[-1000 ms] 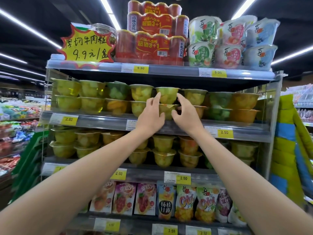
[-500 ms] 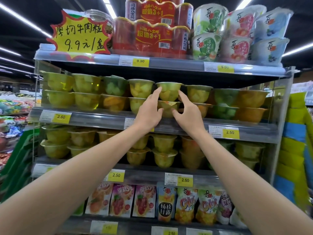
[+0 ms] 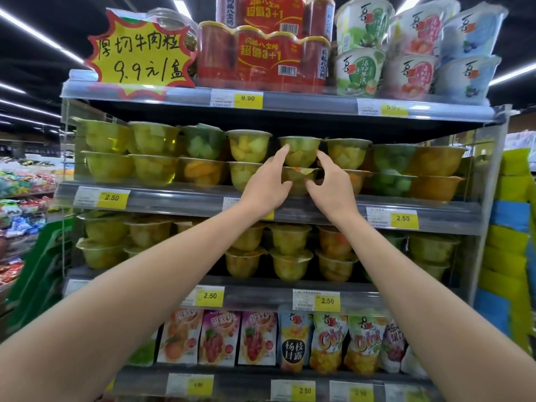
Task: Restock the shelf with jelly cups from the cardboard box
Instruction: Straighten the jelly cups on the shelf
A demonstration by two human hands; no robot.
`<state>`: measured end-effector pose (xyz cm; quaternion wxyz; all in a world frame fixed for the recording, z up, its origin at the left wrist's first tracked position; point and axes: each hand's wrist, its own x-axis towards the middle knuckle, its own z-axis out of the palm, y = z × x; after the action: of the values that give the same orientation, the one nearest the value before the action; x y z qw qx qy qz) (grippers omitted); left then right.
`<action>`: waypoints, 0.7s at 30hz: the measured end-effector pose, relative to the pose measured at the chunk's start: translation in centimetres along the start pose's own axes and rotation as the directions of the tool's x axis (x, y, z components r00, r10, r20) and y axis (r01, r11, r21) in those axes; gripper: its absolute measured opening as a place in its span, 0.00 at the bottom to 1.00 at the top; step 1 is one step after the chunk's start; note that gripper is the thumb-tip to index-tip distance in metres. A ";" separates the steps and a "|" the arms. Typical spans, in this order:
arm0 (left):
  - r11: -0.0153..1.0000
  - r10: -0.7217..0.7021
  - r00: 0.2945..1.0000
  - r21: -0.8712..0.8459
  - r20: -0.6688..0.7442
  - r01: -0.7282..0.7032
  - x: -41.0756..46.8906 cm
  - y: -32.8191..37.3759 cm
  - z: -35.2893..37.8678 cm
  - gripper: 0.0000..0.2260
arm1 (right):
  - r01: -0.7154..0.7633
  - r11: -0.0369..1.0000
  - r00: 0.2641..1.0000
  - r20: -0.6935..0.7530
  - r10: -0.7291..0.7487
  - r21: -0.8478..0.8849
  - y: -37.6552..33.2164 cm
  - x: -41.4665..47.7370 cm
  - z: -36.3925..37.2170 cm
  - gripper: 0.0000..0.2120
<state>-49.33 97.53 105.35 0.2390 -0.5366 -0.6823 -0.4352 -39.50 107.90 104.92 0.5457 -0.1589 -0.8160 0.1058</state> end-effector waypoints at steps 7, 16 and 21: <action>0.995 0.095 0.956 0.063 -0.278 -0.080 -2.6 -1.6 -3.2 0.18 | 0.132 0.990 0.970 -0.201 -0.138 -0.045 -1.8 -2.0 0.6 0.18; 0.987 -0.002 0.980 0.156 -0.198 0.034 -3.1 -5.2 -5.1 0.31 | 0.161 0.983 0.987 0.002 -0.162 0.083 -6.3 -1.1 3.6 0.25; 0.999 -0.039 0.997 0.006 -0.064 0.040 -2.0 -5.2 -5.6 0.34 | 0.072 0.993 0.991 0.107 -0.082 0.099 -6.4 0.0 5.5 0.30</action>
<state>-54.39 91.46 104.89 0.2541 -0.5079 -0.6862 -0.4545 -45.50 102.00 105.07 0.5100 -0.0951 -0.8447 0.1319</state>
